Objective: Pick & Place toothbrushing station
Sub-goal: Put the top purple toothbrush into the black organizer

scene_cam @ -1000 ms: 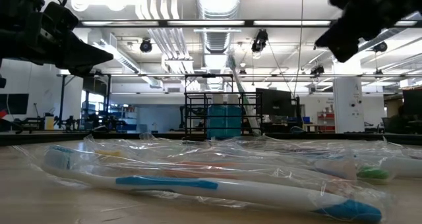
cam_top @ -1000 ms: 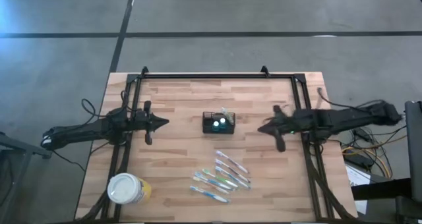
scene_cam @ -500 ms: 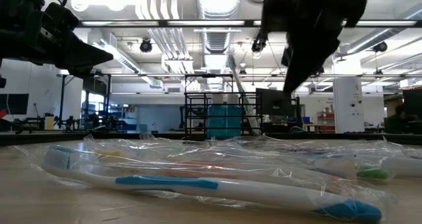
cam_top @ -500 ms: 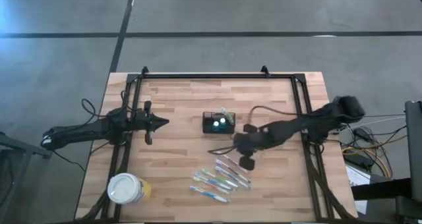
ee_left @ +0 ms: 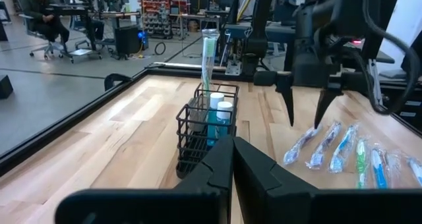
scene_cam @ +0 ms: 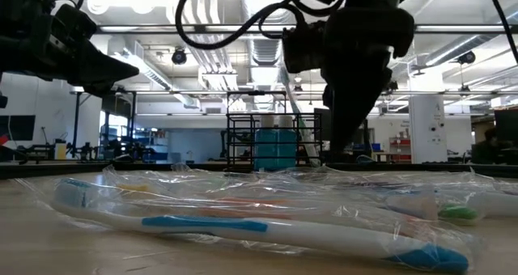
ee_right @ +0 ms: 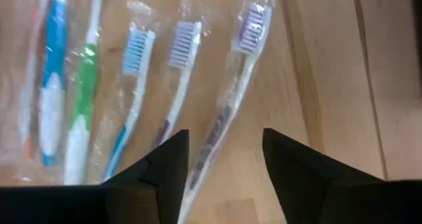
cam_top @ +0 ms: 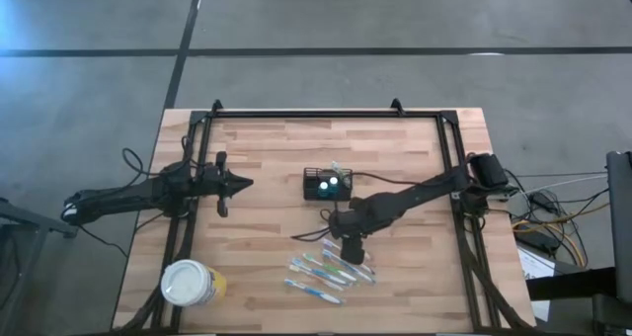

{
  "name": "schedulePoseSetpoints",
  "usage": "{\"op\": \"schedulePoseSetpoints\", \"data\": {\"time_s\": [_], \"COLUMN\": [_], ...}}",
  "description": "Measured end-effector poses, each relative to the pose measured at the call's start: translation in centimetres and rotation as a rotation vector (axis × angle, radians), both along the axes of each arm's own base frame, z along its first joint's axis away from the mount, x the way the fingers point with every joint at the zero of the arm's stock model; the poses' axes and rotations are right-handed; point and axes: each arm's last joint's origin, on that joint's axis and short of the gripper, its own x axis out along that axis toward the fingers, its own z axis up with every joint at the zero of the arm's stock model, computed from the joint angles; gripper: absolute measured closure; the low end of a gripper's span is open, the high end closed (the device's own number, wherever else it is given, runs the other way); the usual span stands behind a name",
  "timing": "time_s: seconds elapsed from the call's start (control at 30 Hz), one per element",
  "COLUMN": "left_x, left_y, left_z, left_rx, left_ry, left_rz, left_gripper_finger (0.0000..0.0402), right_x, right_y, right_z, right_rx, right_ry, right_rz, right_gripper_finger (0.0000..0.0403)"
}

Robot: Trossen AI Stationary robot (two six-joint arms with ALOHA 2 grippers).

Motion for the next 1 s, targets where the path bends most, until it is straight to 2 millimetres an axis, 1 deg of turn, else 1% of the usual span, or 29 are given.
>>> {"op": "schedulePoseSetpoints", "data": {"time_s": [0.13, 0.27, 0.47, 0.6, 0.87, 1.0], "left_x": [0.0, 0.0, 0.0, 0.0, 0.0, 0.0], "left_y": [0.0, 0.0, 0.0, 0.0, 0.0, 0.0], "left_z": [0.0, 0.0, 0.0, 0.0, 0.0, 0.0], "left_rx": [0.0, 0.0, 0.0, 0.0, 0.0, 0.0], "left_ry": [0.002, 0.002, 0.002, 0.001, -0.001, -0.001], "left_rz": [0.0, 0.0, 0.0, 0.0, 0.0, 0.0], "left_gripper_finger": [0.0388, 0.0388, 0.0388, 0.0388, 0.0388, 0.0388], "right_x": [-0.5, -0.7, -1.0, -1.2, -1.9, -1.9], "right_y": [-0.1, 0.0, 0.3, 0.5, 0.2, 0.2], "right_z": [-0.7, -1.4, -2.1, -2.7, -3.6, -3.7], "right_rx": [0.004, 0.017, 0.025, 0.038, 0.023, 0.023], "right_ry": [0.025, 0.018, 0.005, -0.011, 0.015, 0.018], "right_rz": [-0.029, -0.055, -0.054, -0.059, -0.071, -0.071], "right_gripper_finger": [0.0207, 0.0215, 0.0228, 0.0229, 0.023, 0.0245]}}
